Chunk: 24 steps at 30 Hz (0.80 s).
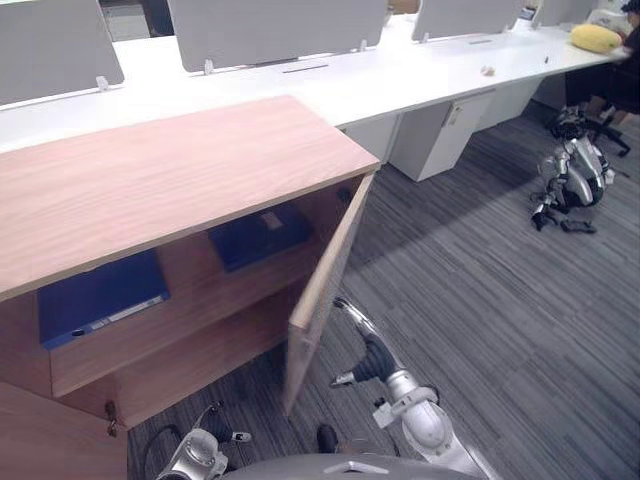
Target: Walk over to the cabinet, pick up the folder, carry it to the office cabinet, place the folder inside the office cabinet, then close the office cabinet door
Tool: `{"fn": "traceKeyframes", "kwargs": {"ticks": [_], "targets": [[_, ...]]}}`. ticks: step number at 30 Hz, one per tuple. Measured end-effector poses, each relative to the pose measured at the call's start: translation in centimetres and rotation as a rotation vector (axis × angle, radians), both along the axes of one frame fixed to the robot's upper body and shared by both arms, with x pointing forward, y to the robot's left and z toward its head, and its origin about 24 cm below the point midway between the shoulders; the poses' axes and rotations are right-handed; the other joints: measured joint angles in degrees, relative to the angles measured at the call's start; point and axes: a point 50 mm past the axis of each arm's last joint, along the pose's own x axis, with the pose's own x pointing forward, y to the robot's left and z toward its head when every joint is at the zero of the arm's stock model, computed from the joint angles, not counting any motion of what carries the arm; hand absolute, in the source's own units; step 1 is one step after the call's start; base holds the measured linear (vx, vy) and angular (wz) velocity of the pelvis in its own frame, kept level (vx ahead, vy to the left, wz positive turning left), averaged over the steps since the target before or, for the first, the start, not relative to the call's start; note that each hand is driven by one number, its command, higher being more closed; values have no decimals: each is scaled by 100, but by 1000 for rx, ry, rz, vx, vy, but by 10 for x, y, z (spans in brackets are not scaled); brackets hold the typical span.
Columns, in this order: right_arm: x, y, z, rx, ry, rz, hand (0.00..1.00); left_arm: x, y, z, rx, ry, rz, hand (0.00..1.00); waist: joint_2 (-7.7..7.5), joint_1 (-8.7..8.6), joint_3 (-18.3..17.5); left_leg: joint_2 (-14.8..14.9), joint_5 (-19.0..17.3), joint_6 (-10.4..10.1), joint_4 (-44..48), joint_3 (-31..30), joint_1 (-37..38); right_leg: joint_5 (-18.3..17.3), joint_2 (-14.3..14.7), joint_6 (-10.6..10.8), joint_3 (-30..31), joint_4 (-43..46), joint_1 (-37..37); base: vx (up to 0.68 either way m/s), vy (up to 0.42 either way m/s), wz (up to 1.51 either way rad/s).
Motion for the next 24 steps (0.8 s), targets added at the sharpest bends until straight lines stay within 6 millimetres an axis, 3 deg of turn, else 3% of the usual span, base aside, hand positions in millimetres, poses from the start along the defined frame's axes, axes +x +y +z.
{"fn": "traceKeyframes", "kwargs": {"ticks": [4, 10, 22, 24], "targets": [[5, 8, 4, -6, -23, 61, 0, -1, 3, 0, 6, 4, 10, 0, -52, 64, -18, -83, -38, 59, -1, -38, 3, -27, -100, 27, -33, -16, 36, 13, 46, 7], [26, 13, -7, -16, 22, 81, 0, 0, 6, 1, 14, -7, 36, 0, -79, 252, -27, -249, -31, 155, -3, -345, -192, -53, -295, 34, -327, -78, 48, 18, 32, 28], [73, -2, -4, -30, 19, -28, 0, 0, 14, 3, -1, -32, 156, 0, 49, 474, 40, -308, 41, 271, -4, -989, -416, -100, -416, 73, -965, -230, 256, 22, -6, 28], [79, -6, -3, -39, 9, -59, 0, -1, 15, 3, -2, -34, 170, 0, 149, 524, 76, -311, 48, 273, -6, -1077, -442, -126, -424, 73, -1056, -226, 260, -4, -12, 20]]}}
